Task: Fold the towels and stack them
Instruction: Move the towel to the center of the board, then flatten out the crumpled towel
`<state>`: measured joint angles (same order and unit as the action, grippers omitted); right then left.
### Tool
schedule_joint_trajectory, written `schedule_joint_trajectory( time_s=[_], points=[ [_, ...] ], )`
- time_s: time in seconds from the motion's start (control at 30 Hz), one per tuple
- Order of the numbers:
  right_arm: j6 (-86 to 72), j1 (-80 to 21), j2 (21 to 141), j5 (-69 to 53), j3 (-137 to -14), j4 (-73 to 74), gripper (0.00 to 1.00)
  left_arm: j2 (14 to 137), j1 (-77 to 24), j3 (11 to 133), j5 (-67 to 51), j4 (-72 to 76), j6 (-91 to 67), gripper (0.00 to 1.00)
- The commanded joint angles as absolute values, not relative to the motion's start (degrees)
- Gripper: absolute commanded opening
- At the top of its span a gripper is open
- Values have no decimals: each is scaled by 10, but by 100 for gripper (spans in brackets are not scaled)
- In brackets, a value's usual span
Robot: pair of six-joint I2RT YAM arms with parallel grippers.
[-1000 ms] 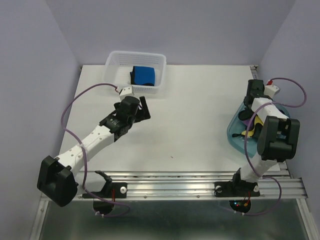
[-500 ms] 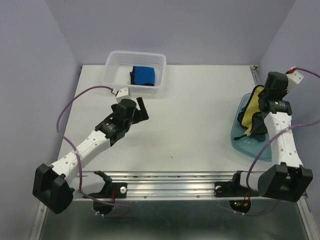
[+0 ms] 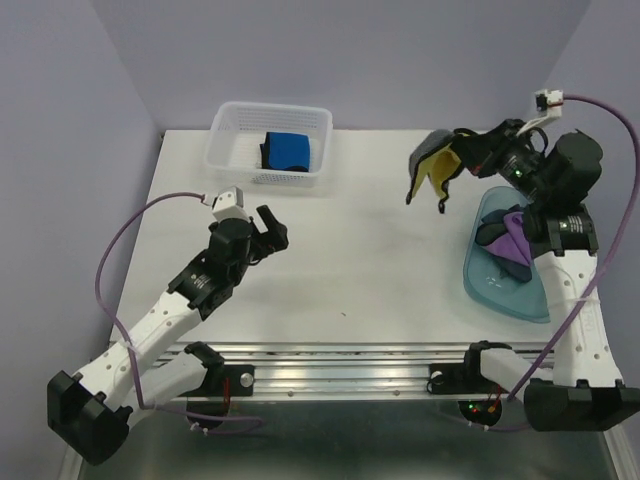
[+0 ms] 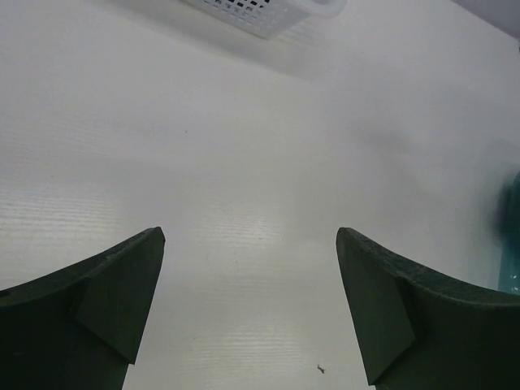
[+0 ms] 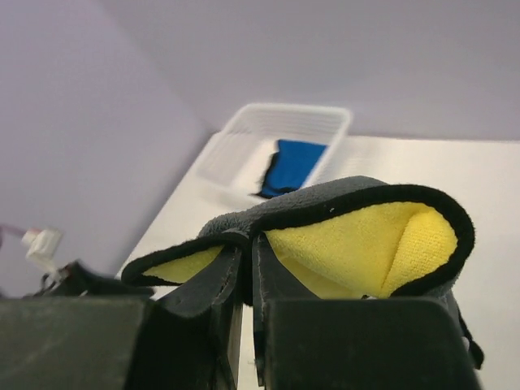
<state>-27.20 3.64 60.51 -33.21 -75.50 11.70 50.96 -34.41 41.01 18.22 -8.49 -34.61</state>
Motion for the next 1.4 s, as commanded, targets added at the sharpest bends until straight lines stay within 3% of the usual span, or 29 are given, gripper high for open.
schedule_joint_trajectory(
  time_s=[0.0, 0.17, 0.33, 0.47, 0.6, 0.67, 0.7, 0.8, 0.83, 1.0, 1.17, 1.37],
  points=[
    [-288, -56, 619, -434, -785, 20, 8, 468, -347, 387, 199, -77, -372, 99],
    [-228, -240, 708, -379, -836, 44, 9, 430, -347, 374, 234, -134, -417, 99],
    [-231, -304, 789, -315, -858, 48, 8, 403, -347, 370, 264, -177, -466, 99],
    [-241, -304, 792, -257, -761, 18, 14, 413, -347, 366, 280, -201, -494, 99],
    [-249, -303, 768, -79, -568, 56, 21, 449, -347, 360, 260, -198, -493, 99],
    [-267, -302, 747, -14, -500, 67, 27, 469, -347, 353, 238, -186, -492, 99],
    [-279, -302, 742, 15, -457, 76, 38, 475, -347, 346, 227, -178, -487, 99],
    [-293, -301, 718, 62, -448, 131, 47, 507, -347, 323, 150, -126, -470, 99],
    [-299, -301, 709, 68, -447, 141, 66, 518, -347, 319, 130, -116, -462, 99],
    [-308, -301, 635, 56, -389, 152, 100, 582, -355, 304, 77, -63, -462, 99],
    [-360, -301, 642, 144, -405, 175, 100, 634, -376, 322, 74, -29, -473, 99],
    [-375, -301, 697, 112, -424, 149, 100, 727, -404, 379, 99, -31, -513, 94]
  ],
)
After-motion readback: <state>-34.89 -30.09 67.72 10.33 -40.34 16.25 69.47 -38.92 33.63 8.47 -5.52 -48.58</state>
